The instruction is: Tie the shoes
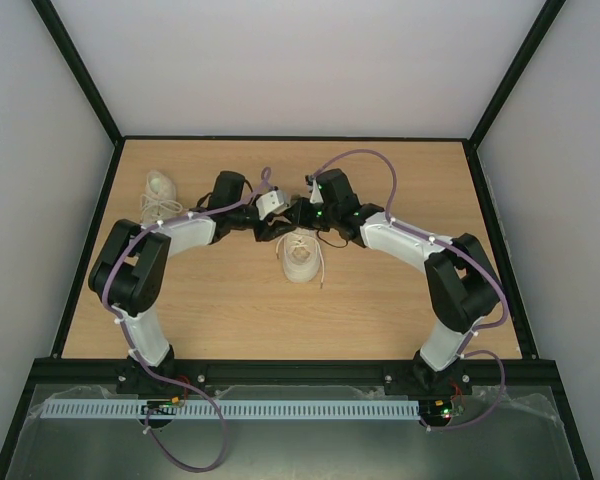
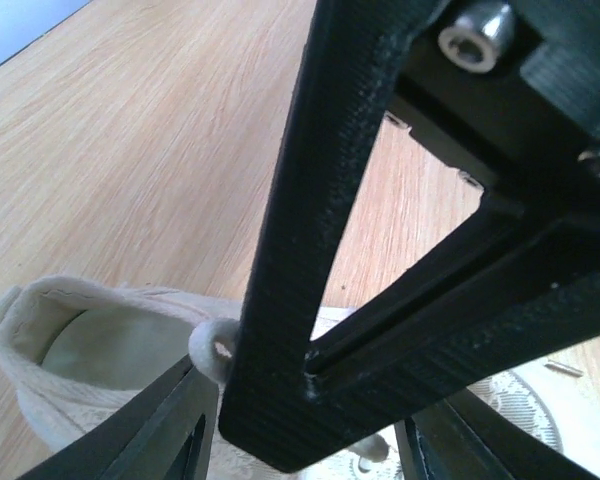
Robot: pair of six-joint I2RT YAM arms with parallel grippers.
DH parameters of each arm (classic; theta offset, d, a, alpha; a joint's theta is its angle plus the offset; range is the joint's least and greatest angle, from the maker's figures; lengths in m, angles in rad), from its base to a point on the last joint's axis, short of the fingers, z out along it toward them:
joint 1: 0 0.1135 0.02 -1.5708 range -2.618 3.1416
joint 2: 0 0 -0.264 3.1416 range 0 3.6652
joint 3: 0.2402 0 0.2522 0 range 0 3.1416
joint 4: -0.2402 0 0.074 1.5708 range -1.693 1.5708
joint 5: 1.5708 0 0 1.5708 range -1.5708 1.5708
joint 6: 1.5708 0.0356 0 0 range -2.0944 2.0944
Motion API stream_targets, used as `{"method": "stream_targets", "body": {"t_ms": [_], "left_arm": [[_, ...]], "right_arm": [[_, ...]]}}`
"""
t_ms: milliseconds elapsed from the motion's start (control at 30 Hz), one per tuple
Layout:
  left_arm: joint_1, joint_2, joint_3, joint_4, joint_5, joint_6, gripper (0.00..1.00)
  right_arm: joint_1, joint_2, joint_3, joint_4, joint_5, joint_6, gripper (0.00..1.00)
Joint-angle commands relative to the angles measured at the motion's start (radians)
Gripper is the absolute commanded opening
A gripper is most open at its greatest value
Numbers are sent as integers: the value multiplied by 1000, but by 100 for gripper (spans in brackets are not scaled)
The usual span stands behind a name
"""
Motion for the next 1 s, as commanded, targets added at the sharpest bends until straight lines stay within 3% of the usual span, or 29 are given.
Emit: {"method": "stream_targets", "body": {"t_ms": [0,67,200,533,567,667,767,900,967], "left_arm": [[14,2,21,10,95,-9,48],[12,-2,20,12,101,-14,43],[14,7,30,3,84,-21,20],[13,18,26,-11,85,-31,13],[14,20,25,-16,85,-29,15],[13,20,22,-29,85,-20,32],[15,13,8,-12,78,-22,34],[15,5,4,-5,86,-30,19],[15,1,0,-5,86,-32,16]], "right_arm": [[7,13,47,-7,-25,-13,1],[7,16,51,-6,-31,-9,1],[7,14,53,-6,-35,-8,1],[7,-4,60,-47,-3,-42,1],[7,-4,63,-49,2,-46,1],[7,-1,67,-52,2,-49,1],[6,2,62,-56,-1,-47,1],[7,-6,52,-55,1,-49,1],[7,-10,52,-56,3,-54,1]]}}
